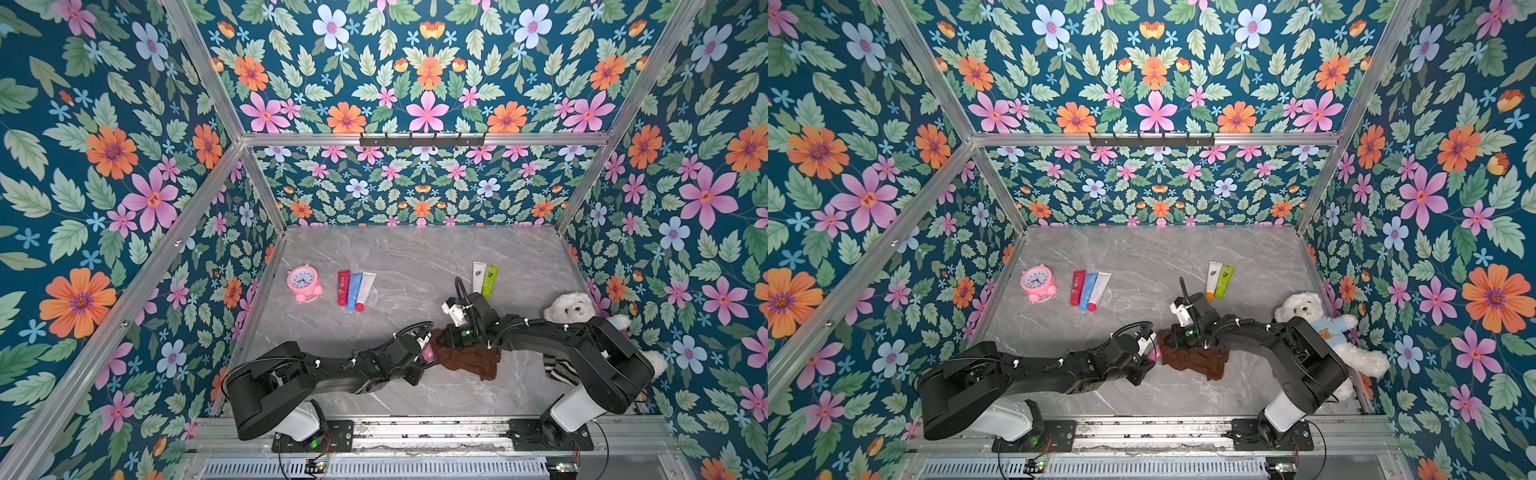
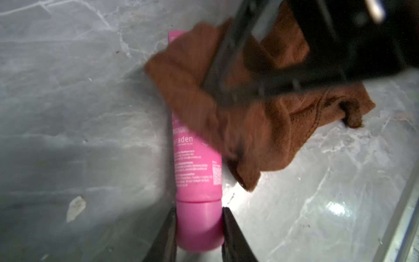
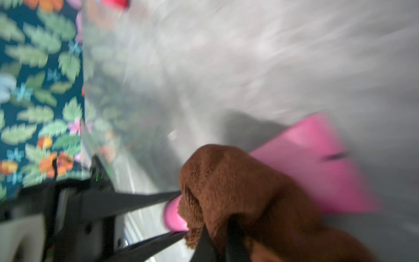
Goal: Wipe the surface of the toothpaste tube
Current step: Wipe the dirt from the toothpaste tube.
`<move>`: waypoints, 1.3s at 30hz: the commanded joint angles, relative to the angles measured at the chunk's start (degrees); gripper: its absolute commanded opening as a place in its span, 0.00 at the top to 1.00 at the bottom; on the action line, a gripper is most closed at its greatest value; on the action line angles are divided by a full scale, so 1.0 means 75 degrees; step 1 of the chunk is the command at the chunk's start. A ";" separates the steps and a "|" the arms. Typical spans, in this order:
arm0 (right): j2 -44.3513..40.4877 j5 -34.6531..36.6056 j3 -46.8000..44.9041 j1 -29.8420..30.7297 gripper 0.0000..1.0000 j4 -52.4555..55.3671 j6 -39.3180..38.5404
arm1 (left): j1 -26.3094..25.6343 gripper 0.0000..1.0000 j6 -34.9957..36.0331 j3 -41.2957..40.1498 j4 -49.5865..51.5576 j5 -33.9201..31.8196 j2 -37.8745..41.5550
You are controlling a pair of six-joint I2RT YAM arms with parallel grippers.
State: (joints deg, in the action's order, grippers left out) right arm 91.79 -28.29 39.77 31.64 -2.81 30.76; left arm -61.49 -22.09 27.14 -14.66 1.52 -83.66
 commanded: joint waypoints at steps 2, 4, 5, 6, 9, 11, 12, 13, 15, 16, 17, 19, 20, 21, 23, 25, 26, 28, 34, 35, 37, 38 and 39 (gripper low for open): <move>0.0043 0.0742 0.0443 -0.0557 1.00 0.1312 -0.0857 | -0.0006 1.00 0.0086 -0.0075 -0.0042 0.0081 0.0133; -0.0034 0.0797 0.0516 -0.0707 1.00 0.1403 -0.0936 | -0.0011 1.00 0.0091 -0.0066 -0.0039 0.0079 0.0117; -0.0120 0.0671 0.0478 -0.0715 1.00 0.1267 -0.0933 | -0.0014 1.00 0.0086 -0.0043 -0.0038 0.0079 0.0101; -0.0183 0.0527 0.0423 -0.0710 1.00 0.1110 -0.0885 | -0.0004 1.00 0.0086 -0.0033 -0.0027 0.0079 0.0071; -0.0206 0.0195 0.0345 -0.0467 1.00 0.0817 -0.0762 | -0.0005 1.00 0.0085 0.0006 -0.0015 0.0090 0.0038; -0.0158 0.0257 0.0358 -0.0204 1.00 0.0829 -0.0780 | -0.0015 1.00 0.0097 0.0024 0.0003 0.0104 -0.0007; -0.0125 0.0257 0.0349 -0.0089 1.00 0.0794 -0.0765 | -0.0010 1.00 0.0097 0.0028 0.0007 0.0112 -0.0009; -0.0073 0.0257 0.0346 0.0034 1.00 0.0752 -0.0730 | -0.0006 1.00 0.0090 0.0037 0.0009 0.0114 -0.0014; 0.0066 0.0234 0.0346 0.0226 1.00 0.0670 -0.0666 | -0.0010 1.00 0.0108 0.0049 0.0010 0.0123 -0.0048; 0.0159 0.0223 0.0357 0.0316 1.00 0.0641 -0.0639 | -0.0009 1.00 0.0109 0.0067 0.0009 0.0125 -0.0059; 0.0235 0.0180 0.0368 0.0396 1.00 0.0611 -0.0604 | -0.0006 1.00 0.0107 0.0073 0.0020 0.0134 -0.0080; 0.0304 0.0045 0.0358 0.0568 1.00 0.0505 -0.0492 | -0.0010 1.00 0.0119 0.0098 0.0032 0.0137 -0.0101; 0.0284 -0.0019 0.0347 0.0687 1.00 0.0481 -0.0429 | -0.0010 1.00 0.0121 0.0087 0.0032 0.0140 -0.0090; 0.0265 -0.0073 0.0346 0.0807 1.00 0.0454 -0.0363 | -0.0006 1.00 0.0121 0.0085 0.0032 0.0138 -0.0092; 0.0177 -0.0184 0.0352 0.1116 1.00 0.0416 -0.0228 | -0.0012 1.00 0.0112 0.0076 0.0032 0.0126 -0.0082; 0.0103 -0.0317 0.0284 0.1304 1.00 0.0241 -0.0061 | -0.0005 1.00 0.0119 0.0075 0.0020 0.0137 -0.0089; 0.0090 -0.0378 0.0250 0.1346 1.00 0.0165 -0.0005 | -0.0004 1.00 0.0117 0.0085 0.0020 0.0139 -0.0103; 0.0133 -0.0235 0.0214 0.1322 1.00 0.0223 0.0001 | -0.0004 1.00 0.0121 0.0097 0.0026 0.0149 -0.0121; 0.0755 0.0493 0.0140 0.0267 1.00 0.0740 -0.0499 | -0.0006 1.00 0.0119 0.0028 0.0020 0.0126 0.0023; 0.0791 0.0719 0.0172 0.0058 1.00 0.0890 -0.0627 | -0.0019 1.00 0.0101 -0.0002 0.0009 0.0114 0.0059; 0.0823 0.1113 0.0310 -0.0157 1.00 0.1246 -0.0861 | -0.0024 1.00 0.0097 -0.0043 -0.0010 0.0097 0.0115; 0.0838 0.1300 0.0404 -0.0209 1.00 0.1423 -0.0956 | -0.0019 1.00 0.0087 -0.0055 -0.0006 0.0100 0.0132; 0.0847 0.1401 0.0475 -0.0216 1.00 0.1525 -0.1018 | -0.0012 1.00 0.0097 -0.0047 -0.0016 0.0091 0.0127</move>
State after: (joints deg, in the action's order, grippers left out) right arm 97.19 -32.03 42.94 30.94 -2.31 26.61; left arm -61.52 -21.98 26.92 -14.98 2.09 -83.13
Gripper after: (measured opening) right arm 0.071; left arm 0.299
